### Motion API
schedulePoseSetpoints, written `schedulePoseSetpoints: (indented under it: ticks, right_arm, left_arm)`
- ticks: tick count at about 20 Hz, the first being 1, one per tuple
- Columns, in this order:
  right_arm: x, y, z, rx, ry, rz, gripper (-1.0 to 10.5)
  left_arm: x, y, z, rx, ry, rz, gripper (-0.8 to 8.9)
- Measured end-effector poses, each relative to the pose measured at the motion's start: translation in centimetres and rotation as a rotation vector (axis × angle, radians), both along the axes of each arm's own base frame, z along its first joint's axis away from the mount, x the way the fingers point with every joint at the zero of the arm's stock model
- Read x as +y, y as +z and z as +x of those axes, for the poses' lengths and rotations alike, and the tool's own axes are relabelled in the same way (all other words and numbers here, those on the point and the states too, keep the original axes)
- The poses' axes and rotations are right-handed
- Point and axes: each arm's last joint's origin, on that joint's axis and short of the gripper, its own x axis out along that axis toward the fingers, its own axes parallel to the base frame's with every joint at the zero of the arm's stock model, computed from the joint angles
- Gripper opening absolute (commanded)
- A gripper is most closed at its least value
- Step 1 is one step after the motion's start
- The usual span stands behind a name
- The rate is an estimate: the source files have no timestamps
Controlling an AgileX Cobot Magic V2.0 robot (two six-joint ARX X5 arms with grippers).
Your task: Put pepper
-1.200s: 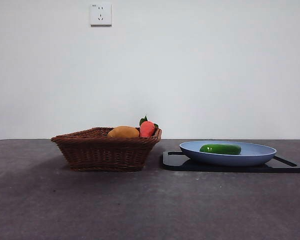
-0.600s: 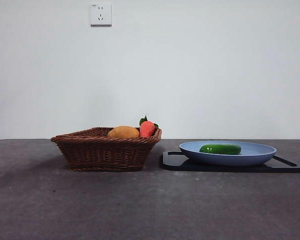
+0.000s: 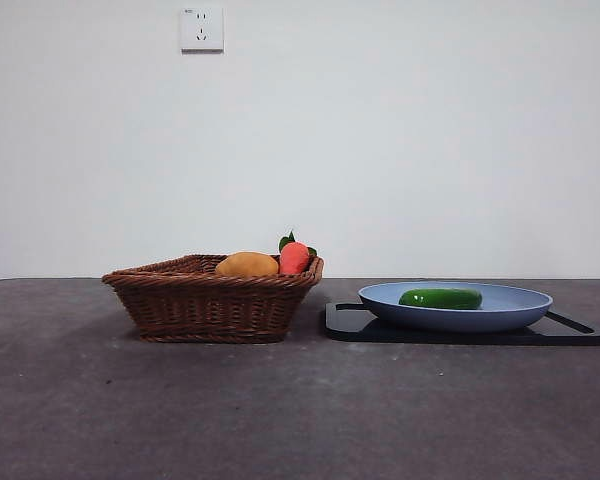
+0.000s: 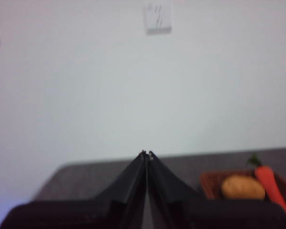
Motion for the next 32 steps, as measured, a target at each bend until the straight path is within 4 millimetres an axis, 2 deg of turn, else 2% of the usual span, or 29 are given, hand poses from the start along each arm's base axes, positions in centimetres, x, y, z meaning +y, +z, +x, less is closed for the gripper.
schedulePoseSetpoints:
  ticks: [3, 10, 15, 23, 32]
  right_arm:
    - [0.0, 0.0, 0.0, 0.0, 0.0, 0.0, 0.1]
    - [0.0, 0.0, 0.0, 0.0, 0.0, 0.0, 0.1]
    - [0.0, 0.0, 0.0, 0.0, 0.0, 0.0, 0.1]
    - [0.0, 0.0, 0.0, 0.0, 0.0, 0.0, 0.1]
    - [0.0, 0.0, 0.0, 0.0, 0.0, 0.0, 0.1]
  left_arm:
    - [0.1, -3.7, 0.1, 0.058, 0.007, -0.049, 0.08]
    - [0.2, -8.2, 0.3, 0.137, 0.005, -0.088, 0.08]
    - [0.2, -9.6, 0.0, 0.181, 0.006, -0.088, 0.08]
    - [0.1, -11.7, -0.3, 0.353, -0.009, -0.149, 0.08]
    - [0.1, -11.7, -0.3, 0.349, -0.015, -0.156, 0.08]
